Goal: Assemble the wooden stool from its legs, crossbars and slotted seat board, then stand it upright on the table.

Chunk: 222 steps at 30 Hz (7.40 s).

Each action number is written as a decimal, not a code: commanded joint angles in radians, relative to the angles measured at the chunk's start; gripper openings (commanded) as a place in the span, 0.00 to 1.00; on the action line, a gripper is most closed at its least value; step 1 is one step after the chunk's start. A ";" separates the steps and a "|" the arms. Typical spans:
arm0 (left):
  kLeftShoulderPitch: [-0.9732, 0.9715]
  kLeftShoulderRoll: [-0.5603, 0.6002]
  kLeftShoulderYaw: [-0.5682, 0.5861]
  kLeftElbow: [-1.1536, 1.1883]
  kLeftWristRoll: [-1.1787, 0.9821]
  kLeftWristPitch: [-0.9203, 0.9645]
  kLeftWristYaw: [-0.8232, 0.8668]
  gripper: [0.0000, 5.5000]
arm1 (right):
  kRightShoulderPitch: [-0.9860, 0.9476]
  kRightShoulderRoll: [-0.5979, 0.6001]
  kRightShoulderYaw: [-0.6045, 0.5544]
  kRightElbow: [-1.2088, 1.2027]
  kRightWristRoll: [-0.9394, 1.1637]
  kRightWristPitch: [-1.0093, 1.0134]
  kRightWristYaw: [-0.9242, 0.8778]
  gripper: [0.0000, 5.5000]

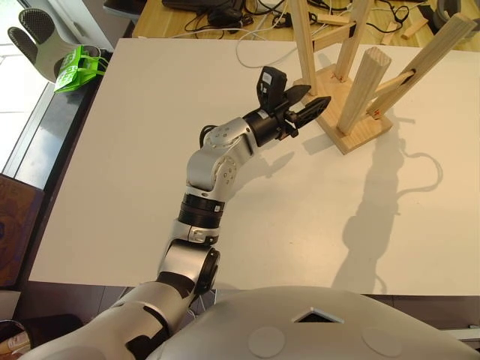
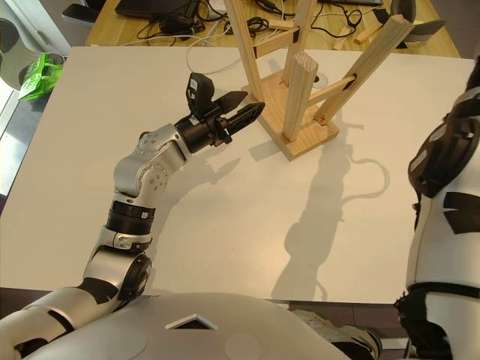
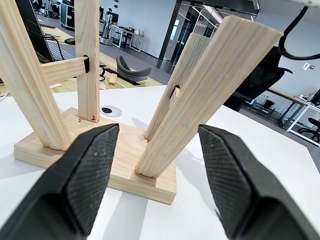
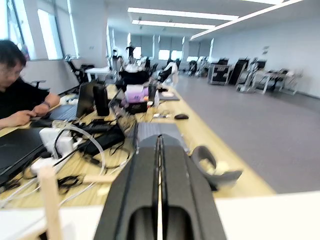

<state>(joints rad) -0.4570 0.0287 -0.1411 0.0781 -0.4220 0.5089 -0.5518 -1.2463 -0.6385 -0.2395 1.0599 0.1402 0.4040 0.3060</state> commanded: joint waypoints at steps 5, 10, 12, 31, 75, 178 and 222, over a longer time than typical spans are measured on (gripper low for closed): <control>-0.004 0.005 -0.006 -0.017 0.011 0.019 0.006 0.53 | 0.196 0.077 0.077 -0.082 0.008 0.258 0.145 0.00; -0.008 0.006 -0.004 -0.006 0.015 0.016 0.004 0.53 | 0.171 0.086 0.022 -0.194 0.033 0.065 0.091 0.00; -0.010 0.007 -0.005 -0.002 0.017 0.013 0.003 0.53 | 0.153 0.088 0.007 -0.265 0.031 -0.083 0.070 0.00; -0.097 -0.165 -0.037 -0.066 -0.006 -0.010 0.103 0.53 | 0.819 -0.256 -0.076 -1.090 0.459 0.380 0.737 0.00; -0.298 -0.106 -0.223 -0.120 0.073 0.069 0.076 0.53 | 1.187 -0.338 0.244 -1.058 0.114 -0.046 0.830 0.00; 0.007 0.129 -0.046 -0.102 0.275 0.233 -0.023 0.53 | 0.858 0.029 0.228 -0.780 -0.103 -0.130 0.548 0.00; -1.105 0.210 0.180 0.904 0.285 -0.411 -0.081 0.53 | 0.937 -0.024 0.137 -0.435 -0.308 -0.369 -0.090 0.00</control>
<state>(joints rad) -1.3633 0.3186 0.0390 0.8009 -0.1366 0.1766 -0.5756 -0.2815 -0.6737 -0.0423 0.5988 -0.2000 0.0141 0.2861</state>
